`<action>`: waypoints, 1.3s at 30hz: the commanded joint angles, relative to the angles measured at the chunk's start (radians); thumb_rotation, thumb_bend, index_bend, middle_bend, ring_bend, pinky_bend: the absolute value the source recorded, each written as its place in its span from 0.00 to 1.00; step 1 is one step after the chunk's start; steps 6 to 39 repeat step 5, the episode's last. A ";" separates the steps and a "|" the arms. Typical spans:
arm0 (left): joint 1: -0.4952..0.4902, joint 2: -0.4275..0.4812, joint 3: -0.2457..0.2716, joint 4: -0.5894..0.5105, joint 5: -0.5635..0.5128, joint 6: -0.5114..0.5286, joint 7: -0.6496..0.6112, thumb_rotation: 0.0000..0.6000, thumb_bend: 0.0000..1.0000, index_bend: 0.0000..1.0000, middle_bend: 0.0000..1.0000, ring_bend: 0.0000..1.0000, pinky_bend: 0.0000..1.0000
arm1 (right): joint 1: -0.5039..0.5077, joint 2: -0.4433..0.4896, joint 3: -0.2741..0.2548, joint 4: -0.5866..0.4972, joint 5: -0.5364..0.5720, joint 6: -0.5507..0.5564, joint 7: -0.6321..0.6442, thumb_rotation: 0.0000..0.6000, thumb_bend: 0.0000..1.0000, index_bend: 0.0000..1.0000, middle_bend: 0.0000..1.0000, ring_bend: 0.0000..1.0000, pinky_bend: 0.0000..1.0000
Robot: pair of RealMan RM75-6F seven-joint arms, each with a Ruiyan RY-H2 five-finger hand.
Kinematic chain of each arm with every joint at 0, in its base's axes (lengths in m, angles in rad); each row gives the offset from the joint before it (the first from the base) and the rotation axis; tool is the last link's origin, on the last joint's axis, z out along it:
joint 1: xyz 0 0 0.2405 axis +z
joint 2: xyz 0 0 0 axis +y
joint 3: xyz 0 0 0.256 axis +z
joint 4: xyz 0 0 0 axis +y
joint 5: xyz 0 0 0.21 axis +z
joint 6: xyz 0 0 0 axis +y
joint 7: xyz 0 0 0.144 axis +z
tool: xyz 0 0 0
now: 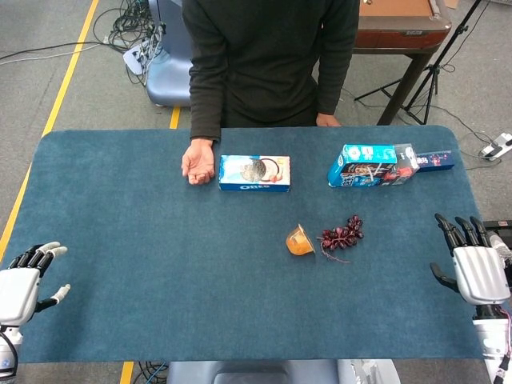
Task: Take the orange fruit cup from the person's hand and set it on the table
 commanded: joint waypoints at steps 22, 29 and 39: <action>0.005 0.003 0.000 0.001 0.000 0.007 -0.006 1.00 0.20 0.27 0.22 0.18 0.25 | -0.013 -0.009 0.018 -0.003 -0.017 -0.006 -0.011 1.00 0.26 0.04 0.23 0.09 0.07; 0.005 0.003 0.000 0.001 0.000 0.007 -0.006 1.00 0.20 0.27 0.22 0.18 0.25 | -0.013 -0.009 0.018 -0.003 -0.017 -0.006 -0.011 1.00 0.26 0.04 0.23 0.09 0.07; 0.005 0.003 0.000 0.001 0.000 0.007 -0.006 1.00 0.20 0.27 0.22 0.18 0.25 | -0.013 -0.009 0.018 -0.003 -0.017 -0.006 -0.011 1.00 0.26 0.04 0.23 0.09 0.07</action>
